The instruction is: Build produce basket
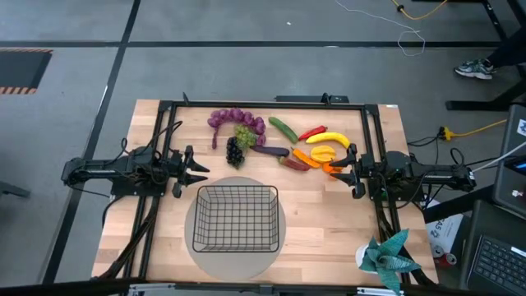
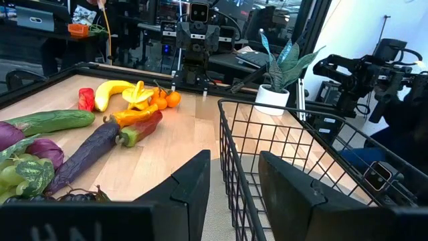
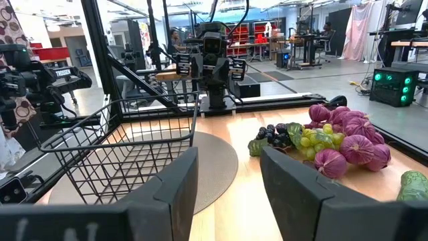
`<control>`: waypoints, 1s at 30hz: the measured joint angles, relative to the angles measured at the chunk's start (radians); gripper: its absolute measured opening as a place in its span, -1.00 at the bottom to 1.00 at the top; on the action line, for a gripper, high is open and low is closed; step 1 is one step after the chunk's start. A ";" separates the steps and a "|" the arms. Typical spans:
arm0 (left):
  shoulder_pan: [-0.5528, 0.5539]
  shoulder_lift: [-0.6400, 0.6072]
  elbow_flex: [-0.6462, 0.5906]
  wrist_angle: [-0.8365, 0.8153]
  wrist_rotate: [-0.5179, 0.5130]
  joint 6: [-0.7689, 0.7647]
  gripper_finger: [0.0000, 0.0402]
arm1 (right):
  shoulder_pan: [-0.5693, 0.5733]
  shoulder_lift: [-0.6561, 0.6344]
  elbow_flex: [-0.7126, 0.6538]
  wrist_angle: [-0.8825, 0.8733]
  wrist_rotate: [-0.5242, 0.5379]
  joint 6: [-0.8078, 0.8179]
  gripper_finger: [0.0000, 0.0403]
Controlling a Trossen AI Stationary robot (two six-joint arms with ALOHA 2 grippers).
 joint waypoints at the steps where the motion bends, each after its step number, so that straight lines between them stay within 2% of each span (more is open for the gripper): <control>1: 0.000 0.000 0.000 0.000 0.000 0.000 -0.39 | 0.000 0.000 0.000 0.000 0.000 0.000 -0.18; 22: 0.000 0.000 0.000 0.000 0.000 0.000 -0.39 | 0.000 0.000 0.000 0.014 0.000 0.001 -0.18; 30: 0.000 0.000 0.000 0.000 0.000 0.000 -0.39 | 0.000 0.001 0.000 0.077 -0.018 0.164 -0.18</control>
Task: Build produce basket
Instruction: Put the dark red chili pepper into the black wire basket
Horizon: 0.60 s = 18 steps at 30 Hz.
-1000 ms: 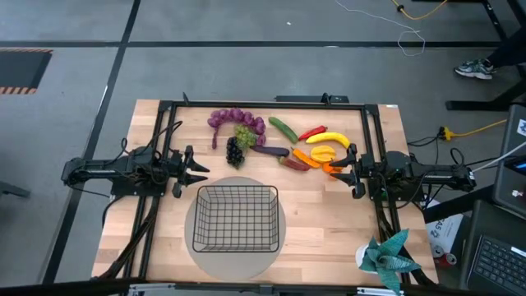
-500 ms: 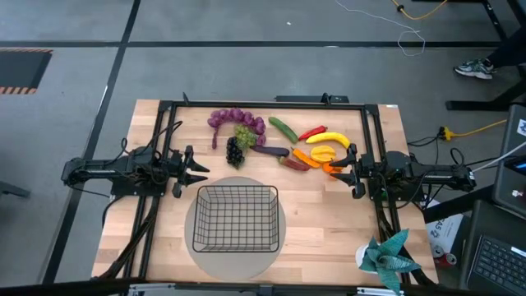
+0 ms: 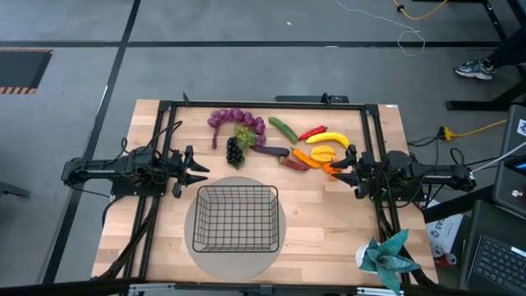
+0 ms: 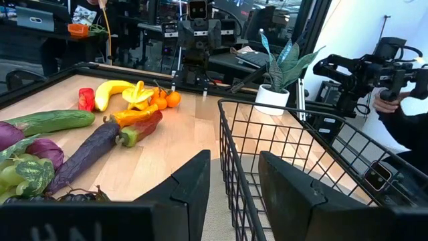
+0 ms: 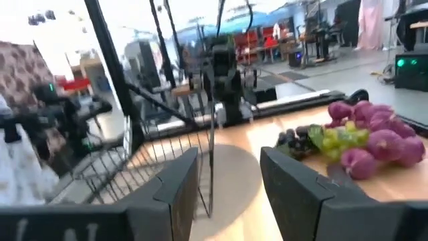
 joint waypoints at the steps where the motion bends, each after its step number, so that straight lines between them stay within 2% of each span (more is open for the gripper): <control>1: 0.000 0.000 0.000 0.000 0.000 0.000 -0.39 | 0.000 0.000 0.000 0.029 0.016 0.023 -0.18; 4: 0.000 0.000 0.000 0.000 0.000 0.000 -0.39 | 0.000 0.005 0.031 0.063 0.068 0.045 -0.18; 7: 0.000 0.000 0.000 0.000 0.000 0.000 -0.39 | 0.000 0.034 0.114 0.016 0.147 0.016 -0.18; 13: 0.000 0.000 0.000 0.000 0.000 0.000 -0.39 | 0.000 0.230 0.360 -0.356 0.369 0.022 -0.18; 18: 0.000 0.000 0.000 0.000 0.000 0.000 -0.39 | 0.000 0.489 0.558 -0.592 0.396 0.078 -0.18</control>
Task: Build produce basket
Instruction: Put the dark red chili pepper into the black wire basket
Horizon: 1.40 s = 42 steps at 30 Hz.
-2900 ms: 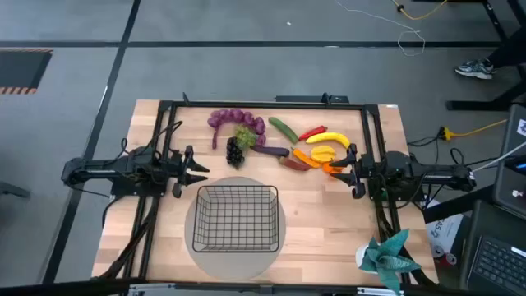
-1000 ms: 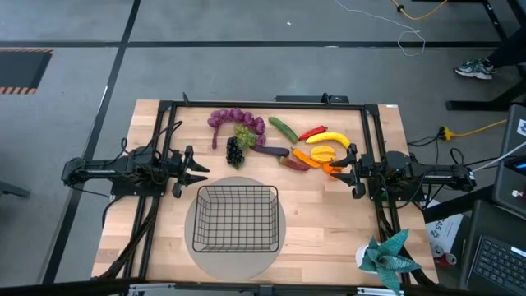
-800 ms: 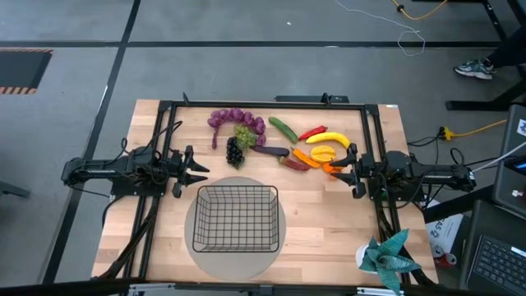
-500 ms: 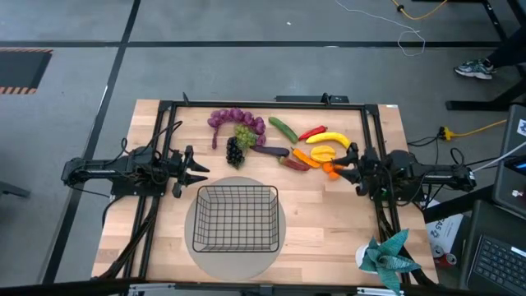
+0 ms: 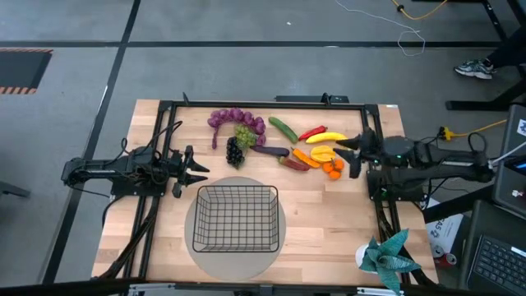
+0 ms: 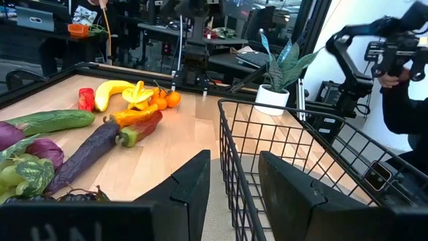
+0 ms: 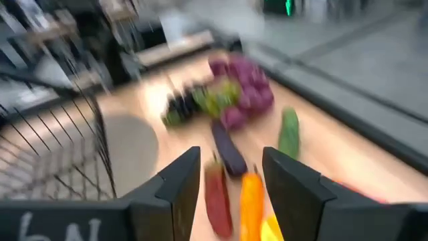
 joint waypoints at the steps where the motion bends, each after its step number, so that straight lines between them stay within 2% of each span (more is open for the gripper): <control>1: 0.000 0.000 0.000 0.000 0.000 0.000 -0.39 | 0.000 0.053 0.035 -0.041 0.000 0.002 -0.18; 5: 0.000 0.000 0.000 0.000 0.000 0.000 -0.39 | 0.000 0.248 0.150 -0.191 -0.001 0.004 -0.18; 10: 0.000 0.000 0.000 0.000 0.000 0.000 -0.39 | 0.000 0.404 0.228 -0.268 -0.002 -0.006 -0.18; 16: 0.000 0.000 0.000 0.000 0.000 0.000 -0.39 | 0.000 0.486 0.259 -0.235 -0.002 -0.073 -0.18; 23: 0.000 0.000 0.000 0.013 -0.011 0.027 -0.39 | 0.000 0.505 0.299 -0.223 -0.002 -0.134 -0.18; 27: 0.000 0.000 0.000 0.150 -0.114 -0.004 -0.39 | 0.000 0.504 0.306 -0.223 -0.002 -0.138 -0.18; 31: 0.001 0.003 0.007 0.341 -0.410 -0.019 -0.39 | 0.000 0.504 0.306 -0.233 -0.002 -0.138 -0.18; 33: 0.001 0.020 0.044 0.298 -0.467 -0.019 -0.39 | -0.002 0.504 0.306 -0.229 -0.003 -0.138 -0.18; 36: 0.000 0.073 0.115 0.184 -0.474 -0.040 -0.39 | -0.024 0.504 0.306 -0.197 -0.005 -0.139 -0.18; 39: 0.000 0.203 0.176 0.116 -0.520 -0.127 -0.39 | -0.064 0.504 0.306 -0.151 -0.015 -0.142 -0.18; 42: 0.001 0.348 0.235 0.074 -0.556 -0.219 -0.39 | -0.119 0.506 0.306 -0.105 -0.080 -0.168 -0.18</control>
